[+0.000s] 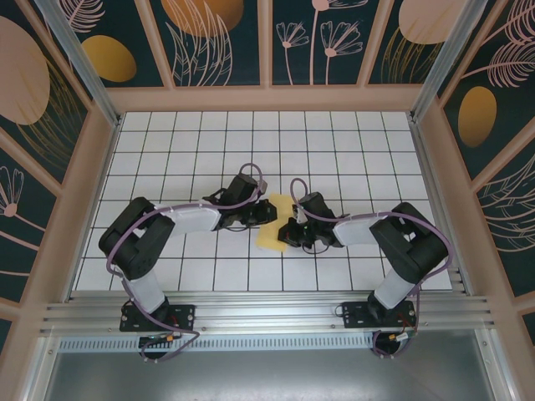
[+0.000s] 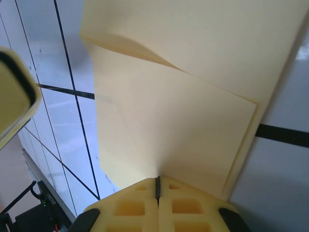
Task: Fold a paper plane with a square sheet of paper (pick it up from the middle)
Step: Fold the triangle a second time at the center of the table.
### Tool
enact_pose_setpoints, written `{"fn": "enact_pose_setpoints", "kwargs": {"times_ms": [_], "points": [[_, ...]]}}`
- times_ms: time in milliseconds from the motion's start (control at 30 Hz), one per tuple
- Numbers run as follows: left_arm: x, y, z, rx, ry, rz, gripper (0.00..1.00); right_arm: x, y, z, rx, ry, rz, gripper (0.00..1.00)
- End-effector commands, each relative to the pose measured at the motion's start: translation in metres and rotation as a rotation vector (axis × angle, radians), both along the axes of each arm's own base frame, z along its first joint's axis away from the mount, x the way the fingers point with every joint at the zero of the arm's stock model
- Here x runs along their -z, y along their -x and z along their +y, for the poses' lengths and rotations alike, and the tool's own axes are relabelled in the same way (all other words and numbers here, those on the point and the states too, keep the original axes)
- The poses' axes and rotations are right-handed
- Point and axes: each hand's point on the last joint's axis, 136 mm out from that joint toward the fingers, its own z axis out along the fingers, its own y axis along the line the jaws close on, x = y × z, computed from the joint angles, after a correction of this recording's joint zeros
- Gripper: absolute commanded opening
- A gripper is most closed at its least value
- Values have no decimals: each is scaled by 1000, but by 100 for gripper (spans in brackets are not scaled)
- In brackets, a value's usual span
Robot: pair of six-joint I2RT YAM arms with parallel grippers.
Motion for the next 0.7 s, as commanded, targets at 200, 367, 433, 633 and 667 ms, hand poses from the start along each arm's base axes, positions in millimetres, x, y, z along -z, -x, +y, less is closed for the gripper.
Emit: {"fn": "enact_pose_setpoints", "kwargs": {"times_ms": [200,367,433,633,667], "points": [[25,10,-2,3,36,69,13,30,19,-19,4,97,73,1],[51,-5,22,-83,-130,37,13,41,26,-27,3,139,102,0],[56,-8,27,-103,-140,42,13,45,29,-29,2,147,112,0],[57,-17,41,-132,-160,33,14,52,36,-34,-7,165,129,0],[56,-20,43,-135,-157,31,14,52,36,-34,-8,167,132,0]]}}
